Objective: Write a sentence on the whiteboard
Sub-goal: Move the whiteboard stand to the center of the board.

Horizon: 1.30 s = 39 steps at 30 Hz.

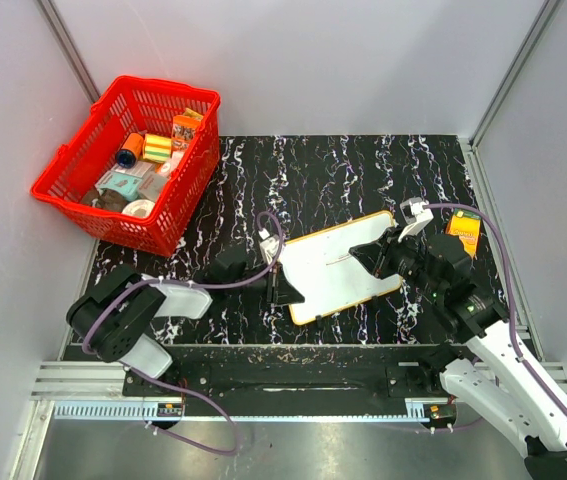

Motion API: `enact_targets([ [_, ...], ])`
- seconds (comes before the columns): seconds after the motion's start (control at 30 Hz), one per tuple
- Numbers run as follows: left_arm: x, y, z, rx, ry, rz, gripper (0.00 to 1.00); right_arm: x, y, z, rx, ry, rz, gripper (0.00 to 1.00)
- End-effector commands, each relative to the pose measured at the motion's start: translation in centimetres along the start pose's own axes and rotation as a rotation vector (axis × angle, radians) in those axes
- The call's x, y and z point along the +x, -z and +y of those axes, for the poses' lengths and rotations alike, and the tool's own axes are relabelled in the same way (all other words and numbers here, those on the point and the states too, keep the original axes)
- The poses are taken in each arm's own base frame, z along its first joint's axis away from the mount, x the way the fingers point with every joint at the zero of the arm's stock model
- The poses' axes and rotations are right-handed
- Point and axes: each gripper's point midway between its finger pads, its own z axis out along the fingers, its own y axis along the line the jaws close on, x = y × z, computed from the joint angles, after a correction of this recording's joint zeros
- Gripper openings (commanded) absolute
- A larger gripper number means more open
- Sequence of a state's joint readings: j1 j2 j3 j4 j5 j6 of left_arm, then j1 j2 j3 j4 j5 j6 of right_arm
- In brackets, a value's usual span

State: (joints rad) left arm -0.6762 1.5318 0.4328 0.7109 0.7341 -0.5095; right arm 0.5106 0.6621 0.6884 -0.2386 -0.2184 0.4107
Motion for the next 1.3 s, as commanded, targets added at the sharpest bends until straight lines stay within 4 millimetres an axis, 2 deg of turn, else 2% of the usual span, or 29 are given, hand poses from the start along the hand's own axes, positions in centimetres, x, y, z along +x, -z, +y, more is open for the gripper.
enact_targets([
  [0.0,2.1,-0.3,-0.8,-0.049,0.056,0.011,0.0,-1.5,0.3,0.6,-0.008,0.027,-0.045,0.0],
  [0.03,2.5,-0.3,-0.6,-0.075,0.063,0.004,0.0,-1.5,0.4,0.6,-0.01,0.027,-0.046,0.0],
  [0.2,1.7,0.4,-0.7,-0.118,0.08,-0.077,0.0,-1.6,0.6,0.8,-0.017,0.033,-0.056,0.0],
  [0.3,1.6,0.8,-0.5,-0.144,0.06,-0.083,0.13,-1.6,0.7,0.9,-0.025,0.034,-0.055,0.0],
  [0.33,1.6,0.8,-0.5,-0.144,0.054,-0.078,0.22,-1.7,0.7,1.0,-0.028,0.031,-0.057,0.0],
  [0.53,1.6,0.8,-0.2,-0.169,0.001,-0.032,0.39,-1.4,0.7,1.3,-0.051,0.039,-0.049,0.0],
  [0.6,1.6,1.1,0.0,-0.184,-0.012,-0.036,0.49,-1.5,0.8,1.4,-0.055,0.043,-0.05,0.0],
  [0.9,-1.0,3.6,-1.0,-0.248,-0.068,-0.162,0.84,-1.6,1.1,1.5,-0.059,0.061,-0.063,0.0],
  [1.0,-2.1,4.9,-1.0,-0.267,-0.064,-0.205,0.89,-1.9,1.3,1.3,-0.045,0.068,-0.08,0.0],
  [1.1,-3.0,6.0,-1.3,-0.259,-0.048,-0.231,0.9,-2.3,1.6,1.1,-0.028,0.076,-0.095,0.0],
  [1.27,-3.6,7.6,-2.2,-0.255,-0.027,-0.262,0.94,-2.6,1.5,1.0,-0.01,0.086,-0.084,0.0],
])
